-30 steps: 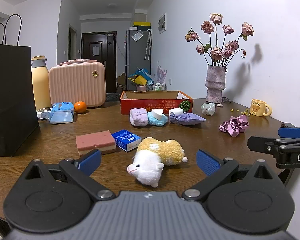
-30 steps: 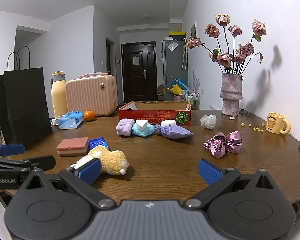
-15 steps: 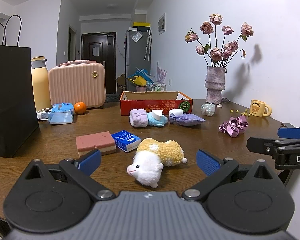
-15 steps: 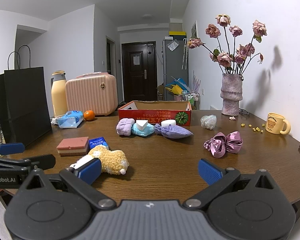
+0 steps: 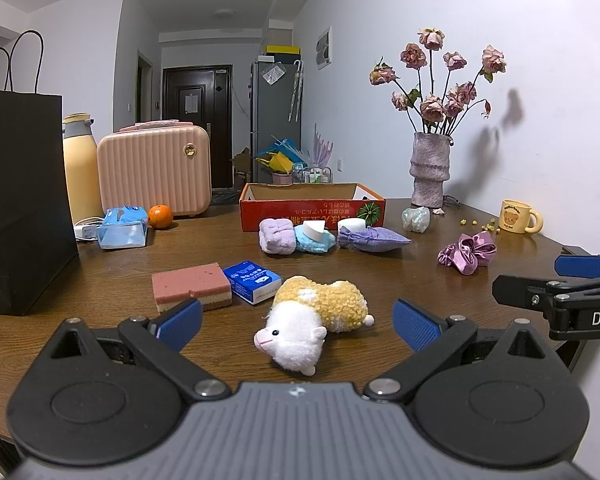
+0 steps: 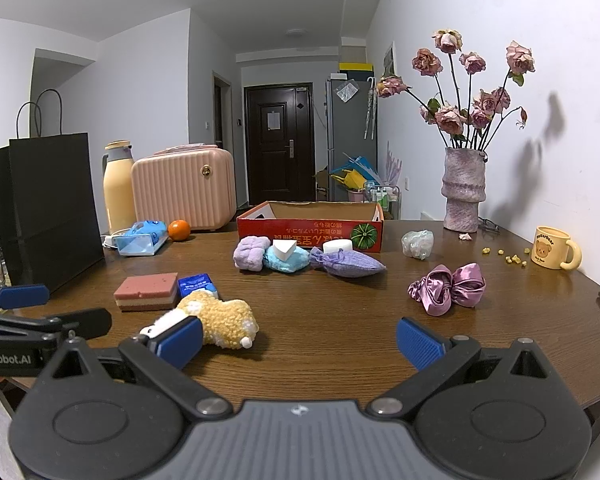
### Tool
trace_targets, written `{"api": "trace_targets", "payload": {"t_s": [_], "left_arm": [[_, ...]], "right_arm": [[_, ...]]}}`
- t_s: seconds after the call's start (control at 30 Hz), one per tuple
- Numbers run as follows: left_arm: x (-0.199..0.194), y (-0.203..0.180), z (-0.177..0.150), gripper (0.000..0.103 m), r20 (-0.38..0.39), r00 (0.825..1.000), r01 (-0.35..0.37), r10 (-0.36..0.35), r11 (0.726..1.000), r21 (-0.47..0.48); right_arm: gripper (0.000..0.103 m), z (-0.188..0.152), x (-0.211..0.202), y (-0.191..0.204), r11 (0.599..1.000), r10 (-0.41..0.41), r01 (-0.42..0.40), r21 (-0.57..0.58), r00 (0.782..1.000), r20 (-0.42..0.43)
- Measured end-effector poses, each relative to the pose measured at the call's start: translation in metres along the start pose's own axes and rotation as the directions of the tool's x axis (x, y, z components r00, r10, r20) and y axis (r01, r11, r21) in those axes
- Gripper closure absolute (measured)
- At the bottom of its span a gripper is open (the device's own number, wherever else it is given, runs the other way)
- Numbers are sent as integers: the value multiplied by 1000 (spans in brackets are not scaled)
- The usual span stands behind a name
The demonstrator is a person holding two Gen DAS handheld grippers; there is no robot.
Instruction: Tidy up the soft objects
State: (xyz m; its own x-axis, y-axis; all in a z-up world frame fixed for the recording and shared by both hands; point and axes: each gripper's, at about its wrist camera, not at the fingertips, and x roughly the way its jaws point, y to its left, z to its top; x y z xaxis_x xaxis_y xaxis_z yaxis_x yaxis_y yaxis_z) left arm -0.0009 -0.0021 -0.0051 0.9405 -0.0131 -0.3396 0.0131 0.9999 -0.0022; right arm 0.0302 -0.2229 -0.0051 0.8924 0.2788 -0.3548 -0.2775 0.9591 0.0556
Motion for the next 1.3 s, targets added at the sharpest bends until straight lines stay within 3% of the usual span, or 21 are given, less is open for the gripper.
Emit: {"api": "trace_targets", "payload": {"t_s": [1.3], "left_arm": [[0,6,-5,0,-14,1000,-5,5,1000,-5]], "right_arm": [[0,-1,8,7,999,23,-24,-42,1000,-21]]}}
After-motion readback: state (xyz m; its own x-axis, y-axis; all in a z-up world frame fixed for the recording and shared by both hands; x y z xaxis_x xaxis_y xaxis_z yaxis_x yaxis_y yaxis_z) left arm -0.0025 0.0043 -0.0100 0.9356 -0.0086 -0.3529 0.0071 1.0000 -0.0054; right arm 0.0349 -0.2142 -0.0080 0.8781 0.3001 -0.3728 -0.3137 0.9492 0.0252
